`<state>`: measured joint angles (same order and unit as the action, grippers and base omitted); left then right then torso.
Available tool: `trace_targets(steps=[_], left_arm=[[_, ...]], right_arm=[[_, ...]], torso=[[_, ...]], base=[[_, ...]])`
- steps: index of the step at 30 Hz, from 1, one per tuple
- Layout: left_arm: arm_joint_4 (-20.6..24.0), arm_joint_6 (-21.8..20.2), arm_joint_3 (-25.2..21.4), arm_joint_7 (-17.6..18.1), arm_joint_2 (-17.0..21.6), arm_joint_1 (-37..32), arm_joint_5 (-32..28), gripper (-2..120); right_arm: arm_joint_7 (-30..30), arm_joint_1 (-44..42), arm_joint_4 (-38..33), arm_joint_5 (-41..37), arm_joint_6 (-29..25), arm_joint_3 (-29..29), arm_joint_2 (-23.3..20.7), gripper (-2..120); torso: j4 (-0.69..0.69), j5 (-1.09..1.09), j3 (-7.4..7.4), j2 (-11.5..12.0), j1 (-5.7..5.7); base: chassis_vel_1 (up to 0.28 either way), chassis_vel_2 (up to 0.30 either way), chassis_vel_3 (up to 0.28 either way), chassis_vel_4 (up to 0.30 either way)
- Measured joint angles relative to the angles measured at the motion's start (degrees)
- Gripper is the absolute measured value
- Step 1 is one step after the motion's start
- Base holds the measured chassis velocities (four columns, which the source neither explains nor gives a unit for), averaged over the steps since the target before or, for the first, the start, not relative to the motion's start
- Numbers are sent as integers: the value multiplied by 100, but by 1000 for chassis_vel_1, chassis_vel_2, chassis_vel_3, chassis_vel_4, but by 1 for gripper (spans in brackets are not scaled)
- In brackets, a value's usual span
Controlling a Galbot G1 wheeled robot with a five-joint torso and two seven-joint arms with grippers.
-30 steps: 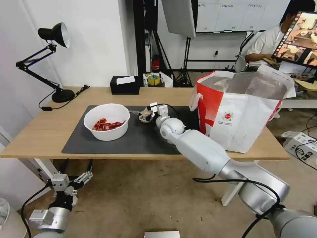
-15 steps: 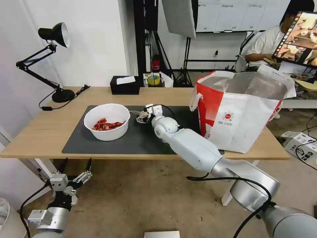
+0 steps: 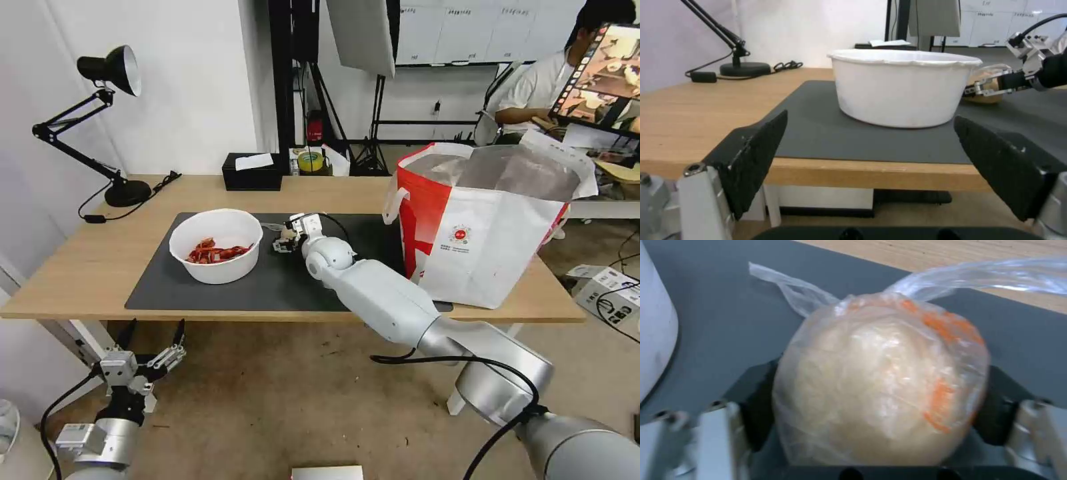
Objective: Pick up the trash from the table and place it into the takeout bag.
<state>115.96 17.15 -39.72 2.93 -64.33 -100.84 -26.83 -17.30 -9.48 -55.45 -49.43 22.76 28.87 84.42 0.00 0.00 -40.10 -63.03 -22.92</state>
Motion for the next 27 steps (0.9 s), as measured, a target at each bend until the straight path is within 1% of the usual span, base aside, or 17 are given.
trace_targets(steps=[2, 3, 4, 6, 7, 8, 10, 11, 13, 14, 16, 17, 20, 21, 23, 24, 27], left_arm=[[0, 2, 0, -1, 1, 1, -2, 100], [0, 3, 0, -1, 0, 1, -3, 100], [0, 3, 0, -1, 0, 1, -3, 100], [7, 6, 1, -1, -1, 1, -4, 100], [11, 7, 2, -2, -1, 1, -4, 100], [11, 7, 2, -2, -1, 1, -4, 100], [35, 7, 5, -2, 3, 0, -4, 100], [35, 7, 5, -2, 3, 0, -4, 100], [48, 7, 8, -2, 9, -1, -4, 100], [48, 7, 8, -2, 9, -1, -4, 100], [68, 8, 21, -2, 9, -3, -3, 100], [68, 8, 21, -2, 9, -3, -3, 100], [109, 8, 38, 2, -7, -24, 16, 100], [109, 8, 38, 2, -7, -24, 16, 100], [124, 3, 45, 4, -9, -42, 24, 100], [124, 3, 45, 4, -9, -42, 24, 100], [145, -3, 58, 17, -9, -51, 33, 100]], right_arm=[[-84, -37, -92, -79, 0, -3, -61, 70], [-111, -50, -125, -102, 0, -4, -83, 67], [-111, -50, -125, -102, 0, -4, -83, 67], [-206, -109, -261, -160, -2, -5, -175, 55], [-230, -125, -301, -172, -4, -5, -201, 52], [-230, -125, -301, -172, -4, -5, -201, 52], [-295, -198, -505, -231, -43, -12, -323, 40], [-295, -198, -505, -231, -43, -12, -323, 40], [-332, -250, -687, -247, -150, -13, -429, 32], [-332, -250, -687, -247, -150, -13, -429, 32], [-463, -331, -1057, -158, -316, -13, -629, 20], [-463, -331, -1057, -158, -316, -13, -629, 20], [-613, -570, -1857, 670, -711, -62, -1060, 10], [-613, -570, -1857, 670, -711, -62, -1060, 10], [-747, -775, -2355, 1102, -935, -211, -1304, 9], [-747, -775, -2355, 1102, -935, -211, -1304, 9], [-794, -1094, -3017, 1651, -1296, -562, -1647, 9]], torso=[[0, 0, 0, 0, 0], [0, 0, 0, 0, 0], [0, 0, 0, 0, 0], [0, 0, 0, 0, 0], [0, 0, 0, 0, 0], [0, 0, 0, 0, 0], [0, 0, 0, 0, 0], [0, 0, 0, 0, 0], [0, 1, 0, 0, 0], [0, 1, 0, 0, 0], [0, 1, 0, 0, 0], [0, 1, 0, 0, 0], [-1, 1, 0, 0, 0], [-1, 1, 0, 0, 0], [0, 1, 0, 0, 0], [0, 1, 0, 0, 0], [-1, 2, 0, 0, 1]], base=[[0, 0, 0, 0], [0, 0, 0, 0], [0, 0, 0, 0], [0, 0, 0, 0], [0, 0, 0, 0], [0, 0, 0, 0], [0, 0, 0, 0], [0, 0, 0, 0], [0, 0, 0, 0], [0, 0, 0, 0], [0, 0, 0, 0], [0, 0, 0, 0], [0, 0, 0, 0], [0, 0, 0, 0], [0, 0, 0, 0], [0, 0, 0, 0], [0, 0, 0, 0]])
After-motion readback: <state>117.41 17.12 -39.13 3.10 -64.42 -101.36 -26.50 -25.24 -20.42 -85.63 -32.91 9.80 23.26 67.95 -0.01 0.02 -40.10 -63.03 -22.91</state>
